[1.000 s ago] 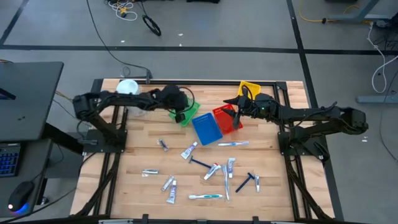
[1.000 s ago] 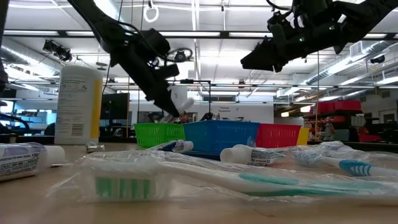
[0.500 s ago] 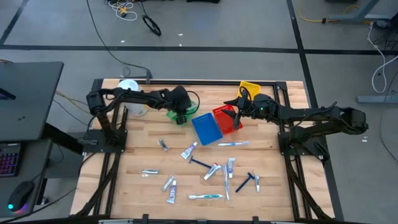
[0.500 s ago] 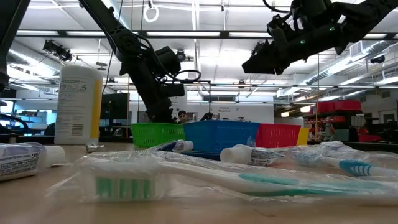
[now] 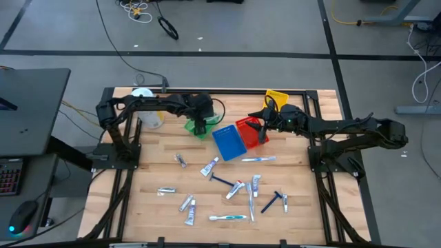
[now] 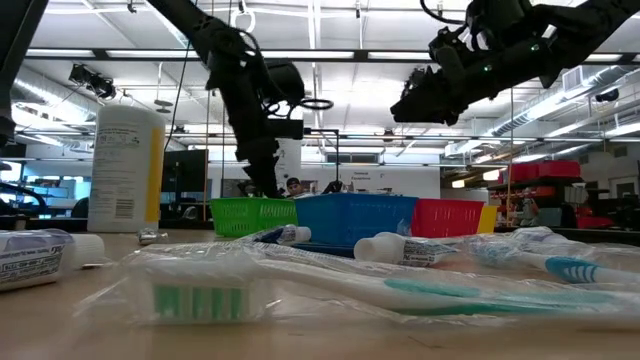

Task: Pick & Place Travel size toiletries
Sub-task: Put the top left nail clipper into the blue bin

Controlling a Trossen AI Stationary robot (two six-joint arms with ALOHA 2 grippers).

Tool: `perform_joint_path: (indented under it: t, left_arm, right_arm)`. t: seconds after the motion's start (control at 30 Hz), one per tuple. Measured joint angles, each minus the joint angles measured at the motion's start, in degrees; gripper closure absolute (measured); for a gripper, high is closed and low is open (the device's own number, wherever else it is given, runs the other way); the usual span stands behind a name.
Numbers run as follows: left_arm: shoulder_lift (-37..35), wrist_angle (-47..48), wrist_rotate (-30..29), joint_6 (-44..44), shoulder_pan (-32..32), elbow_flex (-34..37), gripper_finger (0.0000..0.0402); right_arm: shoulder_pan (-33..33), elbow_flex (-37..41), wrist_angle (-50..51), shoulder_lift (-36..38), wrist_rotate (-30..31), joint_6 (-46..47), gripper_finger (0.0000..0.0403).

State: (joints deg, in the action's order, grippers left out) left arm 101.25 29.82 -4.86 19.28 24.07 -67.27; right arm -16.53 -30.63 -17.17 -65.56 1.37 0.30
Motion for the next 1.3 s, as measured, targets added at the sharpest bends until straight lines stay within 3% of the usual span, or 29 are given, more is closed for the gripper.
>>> perform_joint_path:
  t: [0.23,0.37,0.47,0.73,1.0,1.3]
  left_arm:
    - [-1.4,13.5,0.2,-3.1,-1.9,-6.0,0.0223]
    - [-5.6,16.9,0.4,-3.4,-3.4,-5.0,0.0224]
    - [-9.9,17.4,3.7,-2.9,-4.4,-2.8,0.0224]
    - [-24.2,2.7,18.1,0.8,-6.8,14.6,0.0224]
    - [-29.0,-12.5,19.5,-0.2,-12.4,33.8,0.0224]
    - [-29.0,-17.8,19.1,-0.4,-18.7,41.7,0.0224]
  right_arm:
    - [0.1,0.0,6.1,0.0,0.0,6.1,0.0210]
    - [1.2,0.0,8.6,0.0,-0.1,8.7,0.0210]
    - [3.1,0.0,10.9,-0.1,-0.1,11.0,0.0210]
    - [8.6,0.0,10.5,-1.8,-0.1,12.3,0.0210]
    - [9.5,0.1,8.8,-4.3,0.0,12.3,0.0210]
    - [9.5,0.1,5.6,-5.9,0.0,12.3,0.0210]
